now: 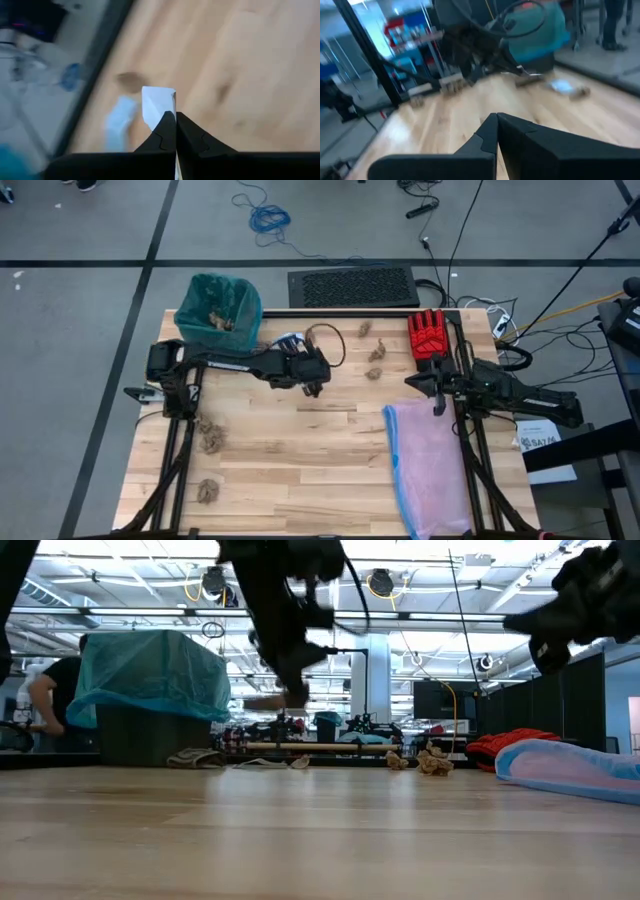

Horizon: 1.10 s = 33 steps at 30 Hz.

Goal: Place trash/remove bag and relplace
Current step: Put the white paper into the black trash bin

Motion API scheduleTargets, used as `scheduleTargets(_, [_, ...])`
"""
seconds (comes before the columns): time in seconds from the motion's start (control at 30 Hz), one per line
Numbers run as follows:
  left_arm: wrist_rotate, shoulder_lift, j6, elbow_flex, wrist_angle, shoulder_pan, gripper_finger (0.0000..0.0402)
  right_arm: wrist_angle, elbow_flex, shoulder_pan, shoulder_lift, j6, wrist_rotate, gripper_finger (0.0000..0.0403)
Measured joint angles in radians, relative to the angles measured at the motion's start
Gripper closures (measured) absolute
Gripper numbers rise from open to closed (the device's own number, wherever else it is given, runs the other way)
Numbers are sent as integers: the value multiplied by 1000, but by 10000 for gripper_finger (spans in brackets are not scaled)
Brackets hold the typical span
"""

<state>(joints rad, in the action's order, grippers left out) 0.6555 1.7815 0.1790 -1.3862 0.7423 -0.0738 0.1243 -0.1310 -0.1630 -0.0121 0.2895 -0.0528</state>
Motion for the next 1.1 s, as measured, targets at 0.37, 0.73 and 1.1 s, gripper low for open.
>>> scheduleTargets(0.37, [165,-299,131,-43,322,-70,401,-161,-1,1,-39,-148,0,403])
scheduleTargets(0.73, [171,-495,128,-42,437,-291,401,-345,-1,1,-262,-135,3,403])
scheduleTargets(1.1, [107,-479,49,7,474,-495,395,-548,0,1,-494,-145,3,403])
